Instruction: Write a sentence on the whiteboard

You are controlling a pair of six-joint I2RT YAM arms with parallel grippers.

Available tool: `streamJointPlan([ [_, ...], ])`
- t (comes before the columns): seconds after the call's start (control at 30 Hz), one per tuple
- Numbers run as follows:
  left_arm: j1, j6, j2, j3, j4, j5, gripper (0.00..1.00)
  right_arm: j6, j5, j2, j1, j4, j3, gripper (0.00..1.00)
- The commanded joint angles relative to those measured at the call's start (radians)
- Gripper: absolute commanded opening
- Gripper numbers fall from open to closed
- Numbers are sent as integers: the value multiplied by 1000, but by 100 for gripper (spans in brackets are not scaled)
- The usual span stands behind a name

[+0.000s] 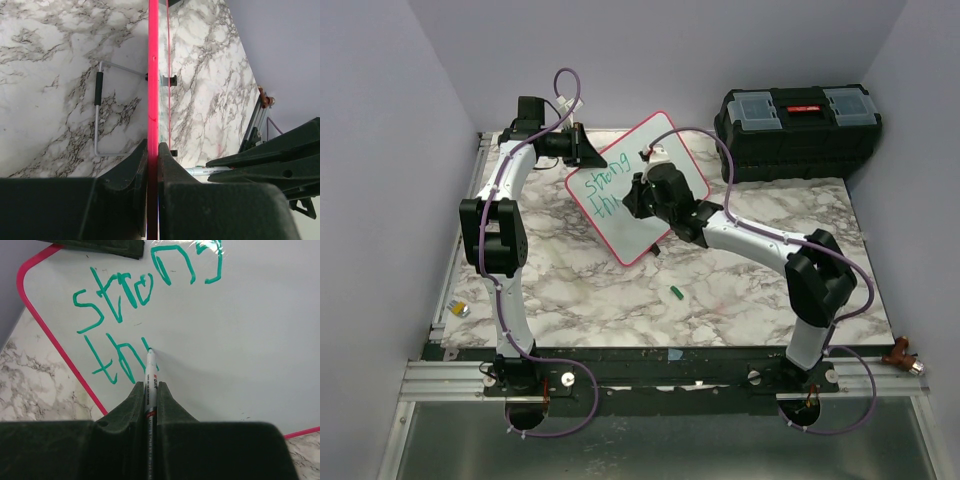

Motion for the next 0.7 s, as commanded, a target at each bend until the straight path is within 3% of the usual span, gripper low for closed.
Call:
streamJointPlan([
  [0.0, -23, 67, -27, -12, 2, -5, 0, -20, 37, 34, -10, -27, 44, 1],
  [0.67, -23, 64, -26, -9, 5, -3, 0, -40, 53, 2, -28, -40, 79, 1],
])
